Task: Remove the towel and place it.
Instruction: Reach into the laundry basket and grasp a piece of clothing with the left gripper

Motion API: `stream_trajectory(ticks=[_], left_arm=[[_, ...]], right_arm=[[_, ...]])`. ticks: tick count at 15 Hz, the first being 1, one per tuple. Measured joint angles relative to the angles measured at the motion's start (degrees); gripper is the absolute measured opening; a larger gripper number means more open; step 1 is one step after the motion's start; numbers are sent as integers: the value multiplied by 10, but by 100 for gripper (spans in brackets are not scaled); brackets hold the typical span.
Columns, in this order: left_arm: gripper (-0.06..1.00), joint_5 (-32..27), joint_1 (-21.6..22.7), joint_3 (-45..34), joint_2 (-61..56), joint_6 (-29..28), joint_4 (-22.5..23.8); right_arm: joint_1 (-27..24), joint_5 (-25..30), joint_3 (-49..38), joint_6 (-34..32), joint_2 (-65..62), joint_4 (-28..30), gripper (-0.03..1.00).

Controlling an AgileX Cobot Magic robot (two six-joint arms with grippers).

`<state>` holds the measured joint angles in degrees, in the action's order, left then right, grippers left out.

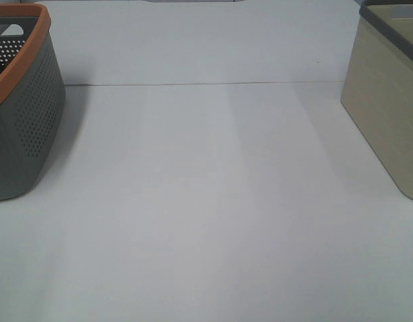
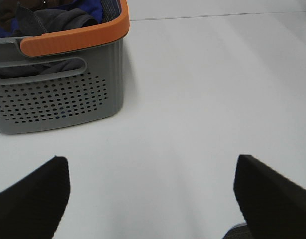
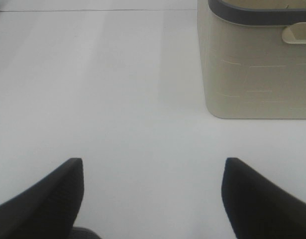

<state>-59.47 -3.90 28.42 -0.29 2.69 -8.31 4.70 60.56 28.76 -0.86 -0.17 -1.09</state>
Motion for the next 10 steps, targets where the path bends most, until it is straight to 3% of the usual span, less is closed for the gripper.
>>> stream_trajectory(ticks=[10], left_arm=[[84,0,0,0,0,0,0]], right_arm=[[0,0,0,0,0,0,76]])
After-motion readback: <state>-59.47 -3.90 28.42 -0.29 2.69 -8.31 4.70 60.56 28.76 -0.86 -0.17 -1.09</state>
